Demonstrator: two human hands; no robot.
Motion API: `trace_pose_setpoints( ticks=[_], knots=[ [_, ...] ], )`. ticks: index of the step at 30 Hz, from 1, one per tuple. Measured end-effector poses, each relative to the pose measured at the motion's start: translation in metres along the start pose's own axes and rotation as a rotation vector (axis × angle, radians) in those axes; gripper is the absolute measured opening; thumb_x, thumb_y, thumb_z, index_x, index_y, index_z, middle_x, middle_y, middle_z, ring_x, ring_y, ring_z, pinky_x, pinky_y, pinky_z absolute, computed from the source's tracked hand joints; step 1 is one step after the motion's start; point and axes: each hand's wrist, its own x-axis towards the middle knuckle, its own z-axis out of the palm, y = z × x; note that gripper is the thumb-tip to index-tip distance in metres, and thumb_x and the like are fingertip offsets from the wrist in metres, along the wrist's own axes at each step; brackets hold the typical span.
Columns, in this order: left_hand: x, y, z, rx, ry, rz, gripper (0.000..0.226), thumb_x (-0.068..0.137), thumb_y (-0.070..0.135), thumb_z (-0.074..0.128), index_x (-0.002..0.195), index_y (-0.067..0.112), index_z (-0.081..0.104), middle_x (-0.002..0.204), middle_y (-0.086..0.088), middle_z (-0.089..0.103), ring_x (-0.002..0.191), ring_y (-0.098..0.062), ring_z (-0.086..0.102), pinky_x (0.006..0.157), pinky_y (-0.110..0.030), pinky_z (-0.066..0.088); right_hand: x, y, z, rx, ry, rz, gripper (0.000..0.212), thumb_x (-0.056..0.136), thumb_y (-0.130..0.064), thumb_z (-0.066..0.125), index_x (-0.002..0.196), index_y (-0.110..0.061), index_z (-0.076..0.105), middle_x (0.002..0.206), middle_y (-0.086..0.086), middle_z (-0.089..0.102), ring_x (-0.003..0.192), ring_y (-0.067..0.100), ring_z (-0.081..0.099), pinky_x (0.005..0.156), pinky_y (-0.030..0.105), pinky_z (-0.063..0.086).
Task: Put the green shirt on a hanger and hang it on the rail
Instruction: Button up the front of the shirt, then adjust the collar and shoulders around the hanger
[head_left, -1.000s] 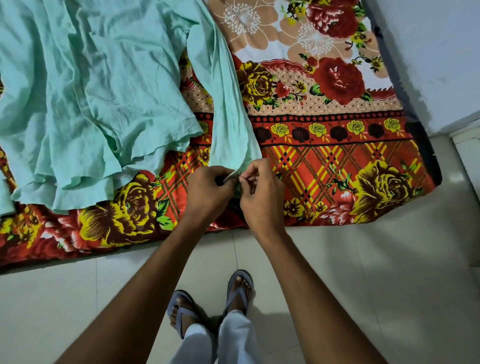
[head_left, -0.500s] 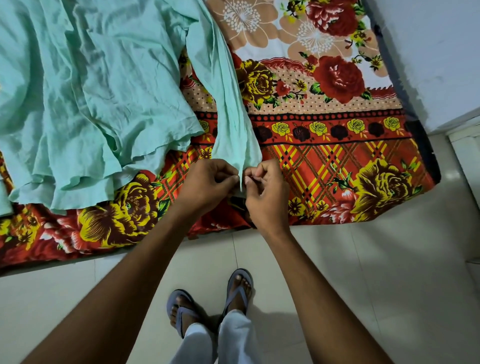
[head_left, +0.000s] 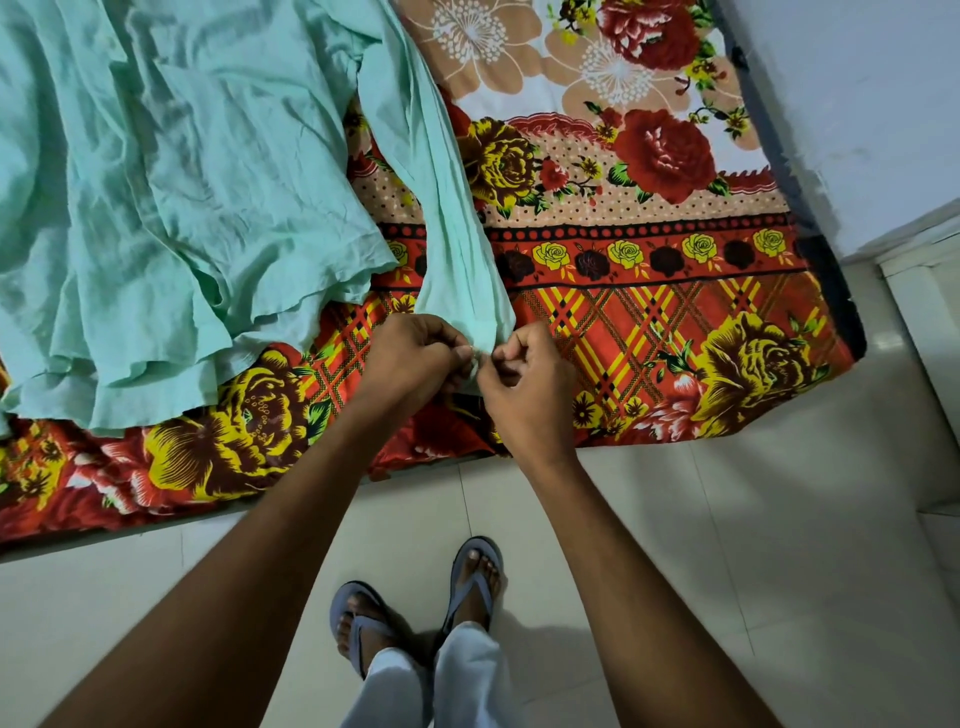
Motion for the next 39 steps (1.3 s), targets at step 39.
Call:
trace_pose_setpoints(
  ticks=[39],
  knots=[
    [0.084,0.010,-0.207,0.284,0.624,0.404,0.026,0.090,0.028,0.062,0.110,0.016,0.072,0.099,0.003,0.075,0.089,-0.014,0.070,0.081,-0.039,0.059,0.142,-0.136,0.163,-0.219,-0.168,-0.506,0.027,0.095,-0.015,0.059,0.118,-0.011,0.072,0.117,0.004,0.071,0.115,0.021,0.062,0.099,0.030,0.048]
  ],
)
